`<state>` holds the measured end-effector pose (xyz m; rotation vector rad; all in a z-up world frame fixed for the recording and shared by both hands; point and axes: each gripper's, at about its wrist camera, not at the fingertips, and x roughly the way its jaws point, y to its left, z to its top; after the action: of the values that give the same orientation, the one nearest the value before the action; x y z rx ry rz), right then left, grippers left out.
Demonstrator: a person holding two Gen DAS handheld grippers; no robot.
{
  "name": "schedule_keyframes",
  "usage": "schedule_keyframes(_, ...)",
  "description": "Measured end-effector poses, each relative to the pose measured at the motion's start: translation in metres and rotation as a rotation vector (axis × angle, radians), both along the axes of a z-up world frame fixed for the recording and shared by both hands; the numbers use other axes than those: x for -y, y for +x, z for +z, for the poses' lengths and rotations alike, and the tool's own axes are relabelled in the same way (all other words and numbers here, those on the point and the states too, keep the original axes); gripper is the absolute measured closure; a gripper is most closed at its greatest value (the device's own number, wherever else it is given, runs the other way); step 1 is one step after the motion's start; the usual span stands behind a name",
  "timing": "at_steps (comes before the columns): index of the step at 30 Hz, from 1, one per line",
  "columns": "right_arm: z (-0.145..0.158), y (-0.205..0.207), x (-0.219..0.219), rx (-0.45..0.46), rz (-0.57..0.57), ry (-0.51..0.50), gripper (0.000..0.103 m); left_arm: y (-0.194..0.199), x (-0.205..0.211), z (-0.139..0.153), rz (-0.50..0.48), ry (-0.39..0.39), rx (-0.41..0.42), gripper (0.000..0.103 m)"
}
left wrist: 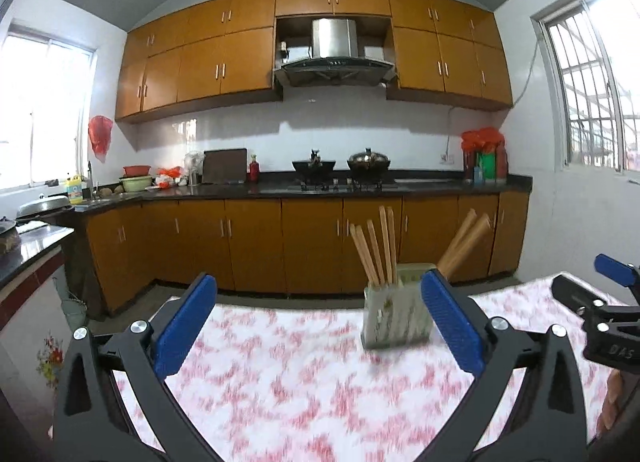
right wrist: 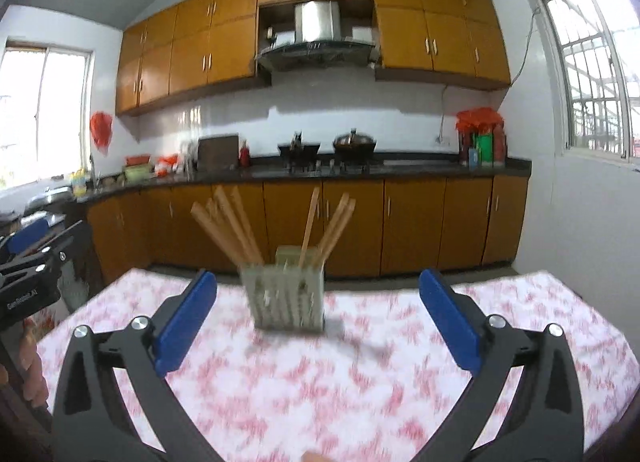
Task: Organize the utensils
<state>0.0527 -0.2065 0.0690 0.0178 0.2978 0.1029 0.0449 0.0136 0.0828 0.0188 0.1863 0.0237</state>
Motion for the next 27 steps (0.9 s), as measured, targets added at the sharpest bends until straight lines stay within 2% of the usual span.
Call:
schedule_keyframes(4,-0.028,-0.016,-0.003,-0.048,0.0,-0.012,0.004,-0.006,-0.002,-0.023,-0.02,-0.006,-0.072,0.002)
schedule_keyframes(6,-0.041,-0.026,-0.003,-0.051,-0.04,-0.016,0.004,-0.008,-0.004,-0.034,-0.026,-0.026,-0.104,0.002)
schedule_keyframes(12,-0.067,-0.037,0.0,-0.114,-0.068,0.03,0.004,-0.017,-0.006,-0.069,-0.023,-0.053,-0.198,0.002)
schedule_keyframes(20,-0.081,-0.037,-0.004,-0.146,-0.07,0.014,0.004,-0.021,-0.002,-0.087,-0.018,-0.042,-0.236,0.002)
schedule_keyframes(27,-0.083,-0.038,-0.004,-0.151,-0.069,0.014,0.004,-0.023,0.0,-0.089,-0.02,-0.042,-0.242,0.002)
